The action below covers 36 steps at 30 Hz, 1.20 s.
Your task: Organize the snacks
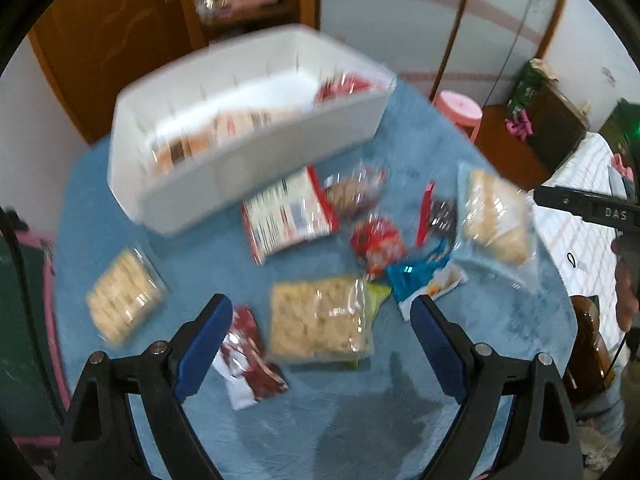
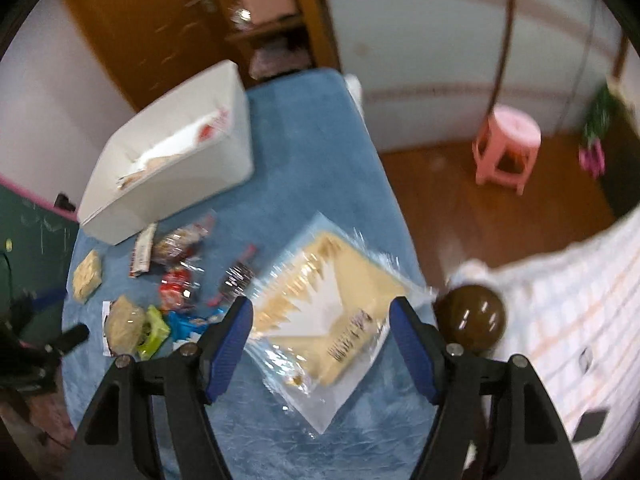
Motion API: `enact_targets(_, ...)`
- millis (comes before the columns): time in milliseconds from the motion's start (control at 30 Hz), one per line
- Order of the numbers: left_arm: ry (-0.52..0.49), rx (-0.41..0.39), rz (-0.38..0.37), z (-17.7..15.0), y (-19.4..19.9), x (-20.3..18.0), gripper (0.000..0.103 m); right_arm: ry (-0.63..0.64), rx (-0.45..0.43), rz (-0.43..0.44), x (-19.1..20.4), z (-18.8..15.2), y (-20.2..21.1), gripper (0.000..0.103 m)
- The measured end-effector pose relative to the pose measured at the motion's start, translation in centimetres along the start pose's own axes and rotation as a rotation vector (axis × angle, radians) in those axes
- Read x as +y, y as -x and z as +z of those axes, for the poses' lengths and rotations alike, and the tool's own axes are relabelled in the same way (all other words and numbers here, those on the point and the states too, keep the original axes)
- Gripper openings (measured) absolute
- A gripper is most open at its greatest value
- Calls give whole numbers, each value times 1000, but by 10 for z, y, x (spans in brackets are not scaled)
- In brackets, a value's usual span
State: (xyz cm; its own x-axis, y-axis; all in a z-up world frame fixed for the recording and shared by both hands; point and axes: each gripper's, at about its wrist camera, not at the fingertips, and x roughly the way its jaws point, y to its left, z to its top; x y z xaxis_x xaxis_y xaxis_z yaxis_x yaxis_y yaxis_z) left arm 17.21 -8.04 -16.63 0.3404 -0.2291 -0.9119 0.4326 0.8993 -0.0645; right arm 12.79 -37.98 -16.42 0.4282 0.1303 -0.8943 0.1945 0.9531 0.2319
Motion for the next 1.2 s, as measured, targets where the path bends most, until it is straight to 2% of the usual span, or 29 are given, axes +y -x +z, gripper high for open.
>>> enact_targets(233, 45, 49, -6, -6, -36, 3, 90, -141, 55, 66, -28, -21, -33, 71)
enact_targets(400, 85, 74, -27, -3, -55, 8, 90, -202, 83, 113, -31, -28, -53, 71)
enact_targets(733, 122, 127, -57, -1, -82, 15, 90, -149, 8, 89, -14, -26, -61, 76)
enact_targets(867, 131, 144, -80, -1, -93, 15, 90, -125, -24, 76, -10, -26, -61, 70)
enact_targets(1100, 137, 135, -97, 1, -97, 17, 92, -147, -68, 97, -21, -29, -46, 39)
enact_targets(1200, 140, 137, -101, 3, -98, 22, 92, -152, -80, 104, -20, -29, -38, 33)
